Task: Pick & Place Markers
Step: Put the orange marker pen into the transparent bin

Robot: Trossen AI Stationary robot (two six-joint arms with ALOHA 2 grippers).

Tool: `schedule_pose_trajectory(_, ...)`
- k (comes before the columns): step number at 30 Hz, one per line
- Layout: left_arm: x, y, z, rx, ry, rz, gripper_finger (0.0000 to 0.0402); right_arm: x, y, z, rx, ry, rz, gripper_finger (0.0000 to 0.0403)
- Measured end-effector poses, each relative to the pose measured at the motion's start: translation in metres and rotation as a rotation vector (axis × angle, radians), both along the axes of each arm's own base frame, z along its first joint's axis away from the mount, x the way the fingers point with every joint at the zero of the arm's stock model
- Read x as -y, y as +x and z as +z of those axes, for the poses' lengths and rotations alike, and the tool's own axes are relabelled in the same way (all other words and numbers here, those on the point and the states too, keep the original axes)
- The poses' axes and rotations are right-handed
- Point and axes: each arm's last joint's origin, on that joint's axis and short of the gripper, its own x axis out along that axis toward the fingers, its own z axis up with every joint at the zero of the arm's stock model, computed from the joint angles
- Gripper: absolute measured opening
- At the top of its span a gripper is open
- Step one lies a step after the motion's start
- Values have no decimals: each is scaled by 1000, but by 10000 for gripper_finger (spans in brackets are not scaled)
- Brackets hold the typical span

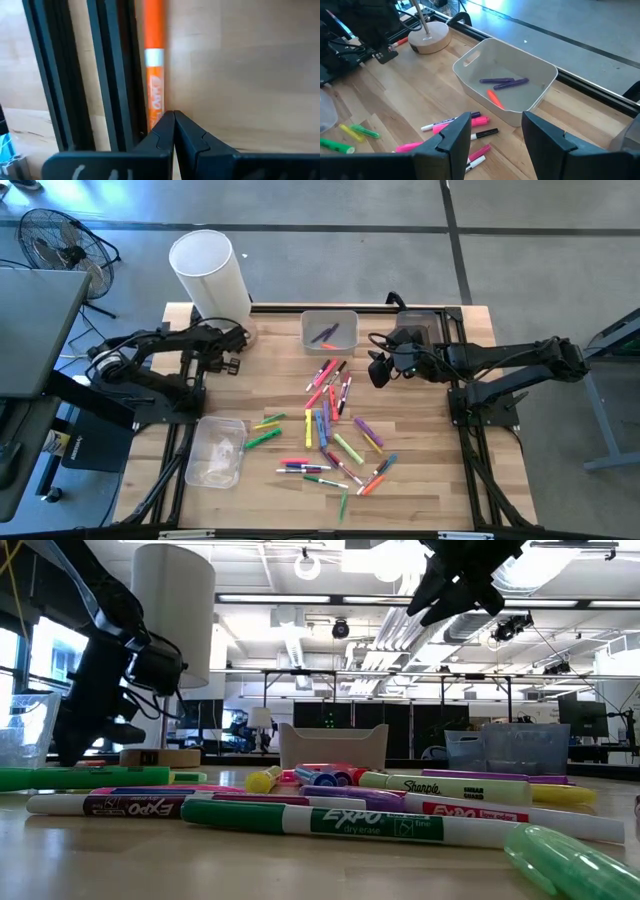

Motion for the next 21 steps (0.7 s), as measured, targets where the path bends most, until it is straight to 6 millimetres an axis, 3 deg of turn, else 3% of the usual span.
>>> schedule_pose_trajectory(8, 9, 11, 12, 129, -112, -39, 0, 0, 0, 0, 0, 0, 1, 165)
schedule_pose_trajectory(11, 14, 22, 22, 176, -68, -85, 0, 0, 0, 0, -1, 0, 2, 165)
schedule_pose_trajectory(21, 22, 15, 29, -57, 112, -118, 0, 0, 0, 0, 0, 0, 1, 165)
